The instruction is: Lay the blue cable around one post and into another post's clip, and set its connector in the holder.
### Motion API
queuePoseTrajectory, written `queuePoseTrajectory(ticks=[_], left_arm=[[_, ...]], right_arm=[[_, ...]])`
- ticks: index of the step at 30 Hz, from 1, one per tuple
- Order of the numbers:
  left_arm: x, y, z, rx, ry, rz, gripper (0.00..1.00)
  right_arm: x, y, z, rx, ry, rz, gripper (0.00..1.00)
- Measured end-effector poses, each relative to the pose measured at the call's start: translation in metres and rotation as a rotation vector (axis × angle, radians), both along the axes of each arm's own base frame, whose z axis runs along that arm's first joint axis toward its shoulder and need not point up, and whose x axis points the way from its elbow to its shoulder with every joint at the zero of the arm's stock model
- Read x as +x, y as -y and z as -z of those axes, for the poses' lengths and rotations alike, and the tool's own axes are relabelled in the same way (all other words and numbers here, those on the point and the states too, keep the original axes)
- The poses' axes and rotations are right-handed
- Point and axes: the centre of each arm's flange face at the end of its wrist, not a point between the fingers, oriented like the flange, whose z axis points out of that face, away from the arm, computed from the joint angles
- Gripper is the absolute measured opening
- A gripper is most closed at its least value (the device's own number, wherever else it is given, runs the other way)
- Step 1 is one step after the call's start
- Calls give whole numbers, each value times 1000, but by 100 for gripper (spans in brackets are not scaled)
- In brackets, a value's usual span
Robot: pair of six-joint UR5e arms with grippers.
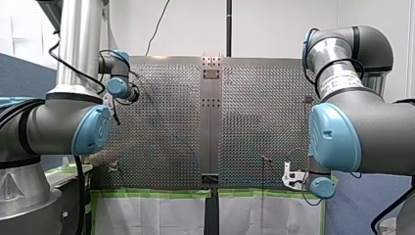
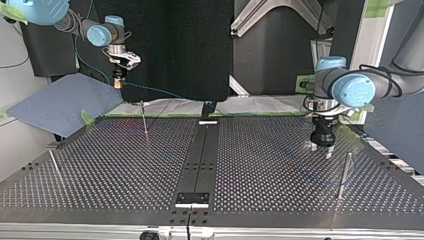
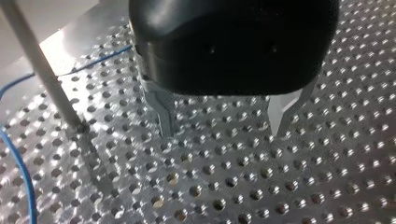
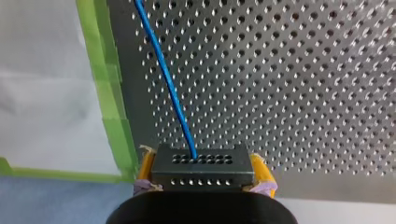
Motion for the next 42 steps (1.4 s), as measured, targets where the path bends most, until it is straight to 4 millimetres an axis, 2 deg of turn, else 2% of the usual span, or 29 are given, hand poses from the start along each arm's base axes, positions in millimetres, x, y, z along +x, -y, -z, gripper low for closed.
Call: queuePoseTrajectory(ticks=[9,25,30,42], left_arm=[[-31,-1,-3,7,-3,-21,99],[-102,-1,5,104,-139,-131,99],[-109,-2,-16,148,-129,-163,99],[-125,-8,-105,267,-49,-268,99]], right_arm=[[9,2,-5,-8,13,-81,0],[13,3,-9,-13,16,-105,0],[14,2,-9,-13,16,-106,0],[18,1,-9,-14,16,-113,0]])
